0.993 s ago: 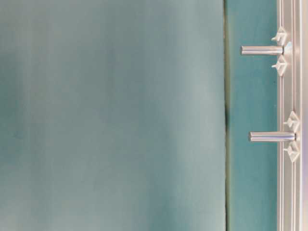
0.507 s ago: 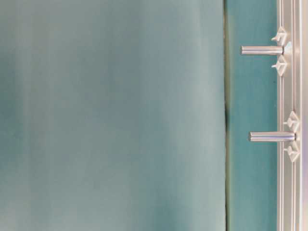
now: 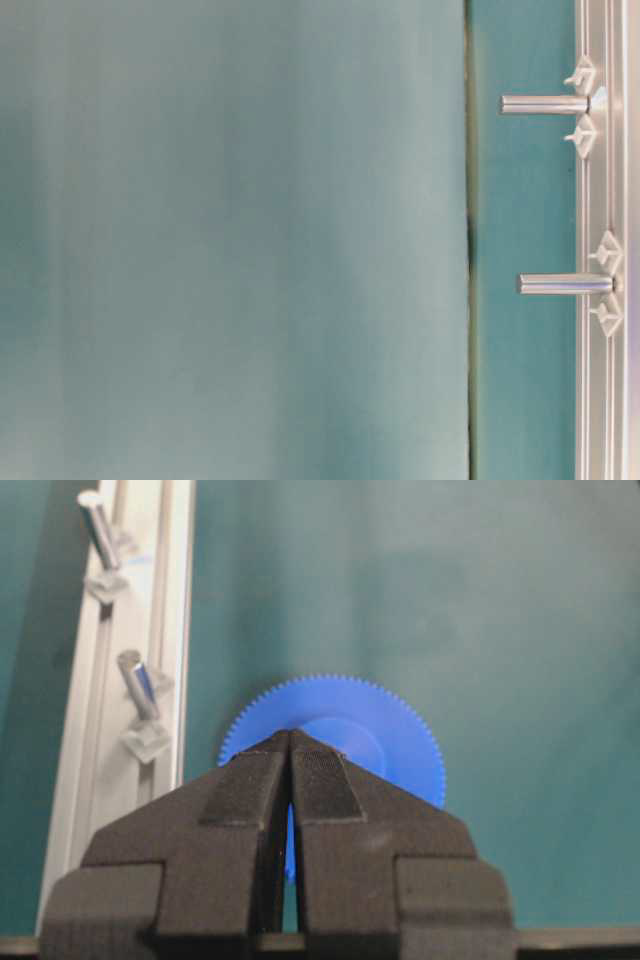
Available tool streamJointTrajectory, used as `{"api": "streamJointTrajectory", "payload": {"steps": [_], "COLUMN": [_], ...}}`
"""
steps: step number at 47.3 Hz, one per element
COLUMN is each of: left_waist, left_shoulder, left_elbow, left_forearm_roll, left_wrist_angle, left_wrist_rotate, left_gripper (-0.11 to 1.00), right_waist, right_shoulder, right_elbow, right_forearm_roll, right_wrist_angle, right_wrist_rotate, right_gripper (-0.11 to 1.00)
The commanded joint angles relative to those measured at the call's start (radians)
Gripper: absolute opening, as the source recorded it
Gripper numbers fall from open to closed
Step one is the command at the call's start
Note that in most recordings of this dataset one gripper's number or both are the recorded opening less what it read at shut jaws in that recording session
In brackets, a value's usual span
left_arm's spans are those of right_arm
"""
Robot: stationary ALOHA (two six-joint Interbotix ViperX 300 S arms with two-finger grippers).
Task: Find the location of the shaft and insert the large gear.
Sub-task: 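Move the left gripper over the large blue gear's hub, then lower the open left gripper around the blue gear's hub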
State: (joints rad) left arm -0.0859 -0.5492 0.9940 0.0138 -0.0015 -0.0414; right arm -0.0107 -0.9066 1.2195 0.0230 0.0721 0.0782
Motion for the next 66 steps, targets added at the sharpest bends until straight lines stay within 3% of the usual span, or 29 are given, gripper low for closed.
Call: {"api": "streamJointTrajectory", "payload": {"steps": [1, 16, 32, 66], "left_waist": [-0.012, -0.038, -0.04, -0.04], "left_shoulder": [0.049, 0.213, 0.311, 0.471], "left_elbow": [-0.043, -0.13, -0.227, -0.354], "left_forearm_roll": [0.002, 0.002, 0.002, 0.002], "left_wrist_angle": [0.005, 0.035, 0.183, 0.272], "left_wrist_rotate": [0.002, 0.002, 0.002, -0.006], "left_gripper": [-0.01, -0.01, -0.01, -0.02], "right_waist": [-0.005, -0.011, -0.012, -0.012], "right_shoulder": [0.008, 0.011, 0.011, 0.011], "right_elbow": [-0.021, -0.015, -0.012, -0.011], "right_forearm_roll": [0.0, -0.003, -0.002, -0.002], "right_wrist_angle": [-0.003, 0.04, 0.066, 0.112], "right_wrist_rotate": [0.005, 0.006, 0.006, 0.008], "right_gripper": [0.01, 0.01, 0.01, 0.01]}}
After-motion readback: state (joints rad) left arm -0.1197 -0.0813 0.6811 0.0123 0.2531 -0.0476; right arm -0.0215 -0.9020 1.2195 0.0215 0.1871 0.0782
